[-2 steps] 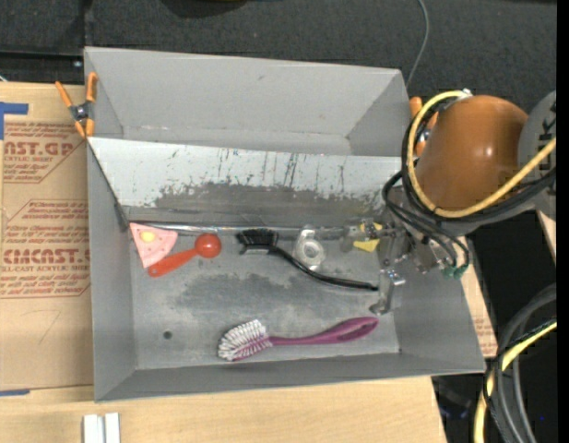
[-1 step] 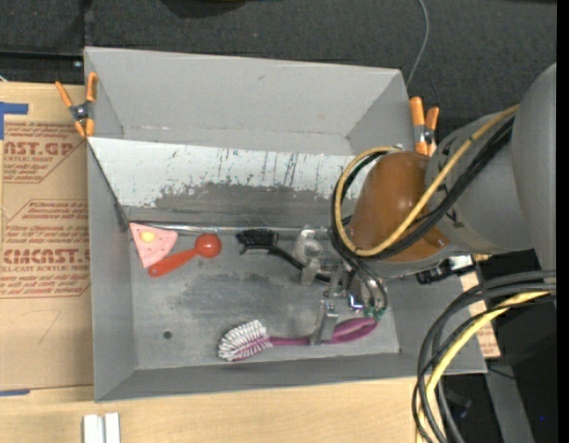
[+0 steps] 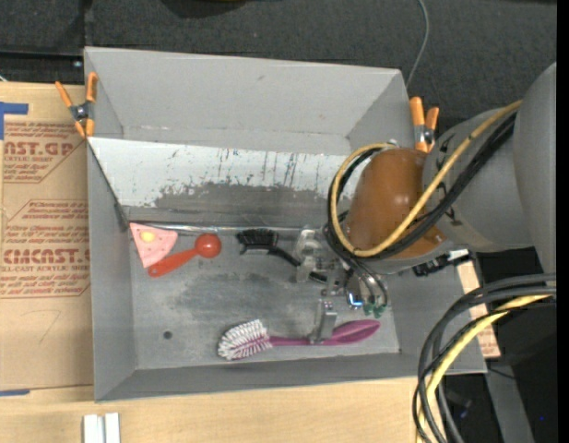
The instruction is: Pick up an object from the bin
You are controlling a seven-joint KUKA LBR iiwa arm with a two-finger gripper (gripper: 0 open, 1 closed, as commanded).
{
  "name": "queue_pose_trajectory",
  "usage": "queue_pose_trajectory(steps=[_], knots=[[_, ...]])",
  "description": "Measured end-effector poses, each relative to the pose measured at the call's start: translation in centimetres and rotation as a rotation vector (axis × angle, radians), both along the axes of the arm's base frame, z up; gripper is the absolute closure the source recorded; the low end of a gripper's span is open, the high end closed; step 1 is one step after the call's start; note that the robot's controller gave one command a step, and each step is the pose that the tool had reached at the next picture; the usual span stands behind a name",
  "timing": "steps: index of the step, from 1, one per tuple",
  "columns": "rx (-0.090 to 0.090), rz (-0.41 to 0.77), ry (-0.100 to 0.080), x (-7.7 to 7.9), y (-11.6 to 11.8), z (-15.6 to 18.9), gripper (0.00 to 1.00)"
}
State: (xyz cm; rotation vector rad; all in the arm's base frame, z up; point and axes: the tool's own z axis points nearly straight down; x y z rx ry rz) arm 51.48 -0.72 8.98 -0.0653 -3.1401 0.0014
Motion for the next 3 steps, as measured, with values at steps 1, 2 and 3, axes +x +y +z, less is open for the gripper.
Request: queue_pose_trajectory(steps=[1,2,3], knots=[[0.001,0.172,-0.012,0.5,-0.3,0.6,0.00],[0.003,-0.154,-0.011,-2.3,1.5,-0.9,0.00],[-0.004,0.606,-0.010,-2.4,-4.4,-2.0,1.00]])
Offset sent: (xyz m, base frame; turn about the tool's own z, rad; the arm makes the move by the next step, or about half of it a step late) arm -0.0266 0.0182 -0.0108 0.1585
